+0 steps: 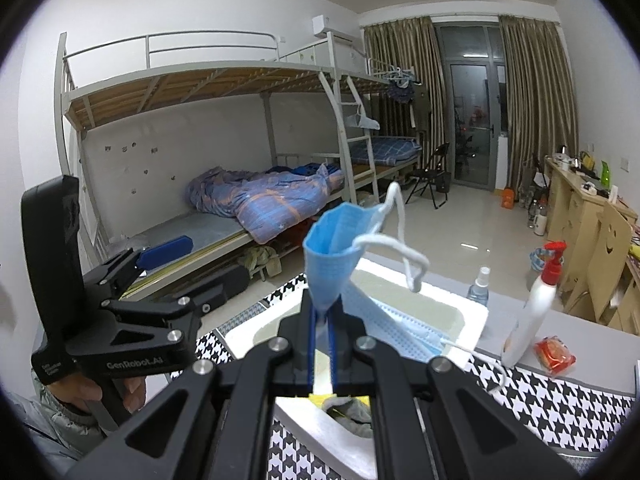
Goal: Organize soft objects
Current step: 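Open the left tool to drop the bag while the right tool drops the mask into the box, then withdraw both open tools from the foam box back over the tissue pack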
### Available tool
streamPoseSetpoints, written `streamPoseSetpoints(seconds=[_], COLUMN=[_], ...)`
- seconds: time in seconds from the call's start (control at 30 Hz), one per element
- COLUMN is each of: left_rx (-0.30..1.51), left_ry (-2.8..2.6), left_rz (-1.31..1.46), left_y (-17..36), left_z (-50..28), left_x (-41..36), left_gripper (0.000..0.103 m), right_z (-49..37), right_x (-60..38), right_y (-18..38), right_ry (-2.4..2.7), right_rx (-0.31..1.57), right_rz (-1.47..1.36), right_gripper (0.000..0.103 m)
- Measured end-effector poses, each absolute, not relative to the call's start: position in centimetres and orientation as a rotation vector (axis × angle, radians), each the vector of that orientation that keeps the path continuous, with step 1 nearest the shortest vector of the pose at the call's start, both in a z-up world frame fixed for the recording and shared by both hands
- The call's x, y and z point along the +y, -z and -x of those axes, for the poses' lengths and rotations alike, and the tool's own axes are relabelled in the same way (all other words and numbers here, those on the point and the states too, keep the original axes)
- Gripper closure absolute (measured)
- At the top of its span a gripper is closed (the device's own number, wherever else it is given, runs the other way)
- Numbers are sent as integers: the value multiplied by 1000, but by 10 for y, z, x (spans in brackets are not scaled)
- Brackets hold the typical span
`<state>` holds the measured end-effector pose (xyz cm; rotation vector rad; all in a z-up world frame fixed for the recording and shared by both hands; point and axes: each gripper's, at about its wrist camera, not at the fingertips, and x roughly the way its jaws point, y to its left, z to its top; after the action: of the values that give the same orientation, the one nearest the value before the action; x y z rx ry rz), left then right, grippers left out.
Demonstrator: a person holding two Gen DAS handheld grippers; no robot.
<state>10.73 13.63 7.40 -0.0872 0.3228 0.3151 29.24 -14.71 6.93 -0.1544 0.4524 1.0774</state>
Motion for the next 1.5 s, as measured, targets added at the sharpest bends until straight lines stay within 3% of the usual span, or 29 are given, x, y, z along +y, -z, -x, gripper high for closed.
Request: streamPoseSetpoints(seconds=[0.3, 0.37, 0.43, 0.5, 0.8, 0.93, 1.5], left_rx=[324, 326, 327, 326, 321, 313, 276], left_ry=[-328, -331, -330, -330, -321, -311, -262], left_rz=[104, 107, 109, 109, 103, 94, 53], left_y=[-71, -70, -69, -69, -70, -73, -88], left_z=[-101, -101, -100, -99, -98, -95, -77], left_x=[147, 149, 150, 150, 146, 139, 101], left_gripper=[6, 6, 6, 6, 6, 4, 1], right_z=[-304, -305, -306, -305, -295, -289, -272], right_x=[-129, -125, -124, -126, -142, -157, -201], right_y=[-62, -59, -58, -58, -66, -72, -84], right_ry=[-1065, -1060, -1048, -1041, -1006, -980, -894], right_rx=[527, 546, 553, 553, 515, 477, 389], right_rz=[168, 182, 181, 181, 173, 164, 127], right_gripper=[92, 73, 42, 35, 34, 26, 9])
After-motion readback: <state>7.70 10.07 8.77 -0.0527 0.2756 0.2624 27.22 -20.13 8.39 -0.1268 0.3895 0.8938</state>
